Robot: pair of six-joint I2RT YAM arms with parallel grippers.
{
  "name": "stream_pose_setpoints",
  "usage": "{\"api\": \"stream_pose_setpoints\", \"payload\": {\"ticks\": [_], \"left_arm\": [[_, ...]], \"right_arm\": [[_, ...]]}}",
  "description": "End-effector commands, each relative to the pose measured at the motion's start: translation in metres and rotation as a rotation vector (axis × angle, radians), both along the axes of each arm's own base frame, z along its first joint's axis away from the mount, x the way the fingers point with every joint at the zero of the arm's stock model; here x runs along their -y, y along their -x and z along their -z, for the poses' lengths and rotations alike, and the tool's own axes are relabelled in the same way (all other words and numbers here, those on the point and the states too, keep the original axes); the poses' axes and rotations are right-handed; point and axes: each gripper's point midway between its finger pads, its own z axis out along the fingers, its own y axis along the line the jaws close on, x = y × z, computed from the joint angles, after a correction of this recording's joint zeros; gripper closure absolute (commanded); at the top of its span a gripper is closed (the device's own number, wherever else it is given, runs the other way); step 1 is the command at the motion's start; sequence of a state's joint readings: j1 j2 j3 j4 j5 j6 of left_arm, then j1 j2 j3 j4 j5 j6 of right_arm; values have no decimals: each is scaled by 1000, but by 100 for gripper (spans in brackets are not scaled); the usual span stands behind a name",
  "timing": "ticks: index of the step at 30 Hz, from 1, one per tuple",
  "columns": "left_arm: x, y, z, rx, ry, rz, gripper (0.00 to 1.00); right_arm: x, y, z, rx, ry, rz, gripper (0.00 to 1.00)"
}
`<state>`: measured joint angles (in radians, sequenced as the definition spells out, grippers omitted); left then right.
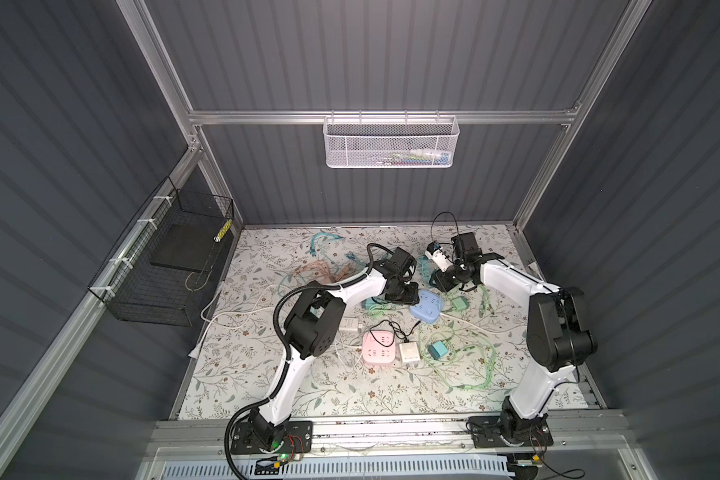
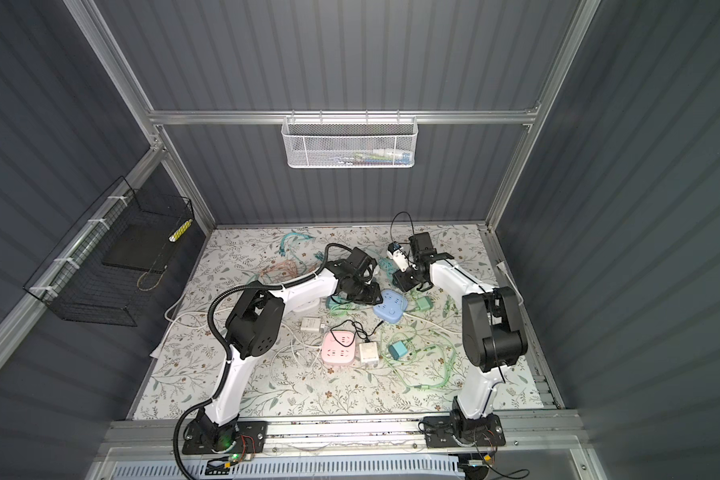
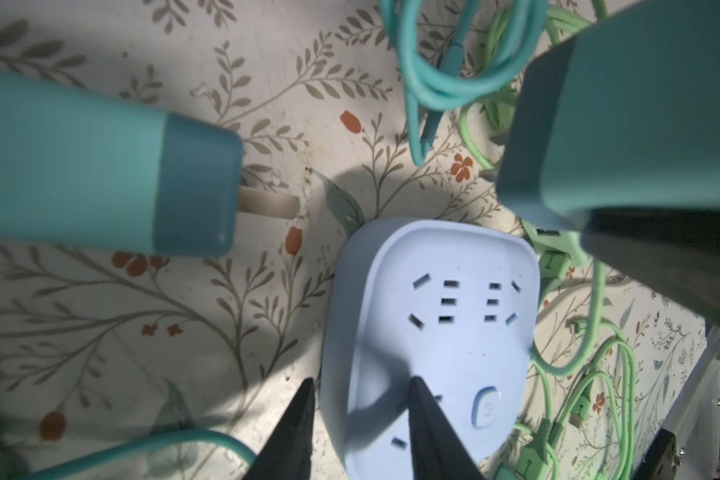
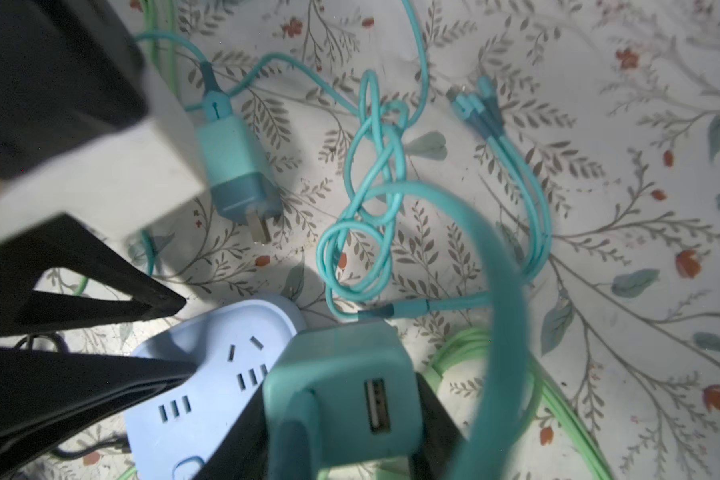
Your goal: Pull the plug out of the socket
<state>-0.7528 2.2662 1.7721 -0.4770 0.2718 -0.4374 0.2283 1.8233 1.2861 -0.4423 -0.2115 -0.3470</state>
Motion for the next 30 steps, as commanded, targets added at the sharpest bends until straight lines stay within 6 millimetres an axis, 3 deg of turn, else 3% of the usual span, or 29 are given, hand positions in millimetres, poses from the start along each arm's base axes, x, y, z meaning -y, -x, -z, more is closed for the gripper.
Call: {"api": "stream_pose_setpoints", "payload": {"ticks": [1, 13, 23, 30], "left_arm": [[-32, 18, 44, -76, -152, -7, 62], [-22, 11, 23, -28, -90, -11, 58], [-18, 6, 10, 6, -54, -13, 46], [-14, 2, -6, 48, -13, -8, 33]], "right_arm": [[9, 4, 4, -75, 8, 58, 79], [23, 2, 16, -224, 2, 147, 75], [20, 2, 19, -269, -21, 167, 72], [24, 0, 26, -312, -26, 219, 43]]}}
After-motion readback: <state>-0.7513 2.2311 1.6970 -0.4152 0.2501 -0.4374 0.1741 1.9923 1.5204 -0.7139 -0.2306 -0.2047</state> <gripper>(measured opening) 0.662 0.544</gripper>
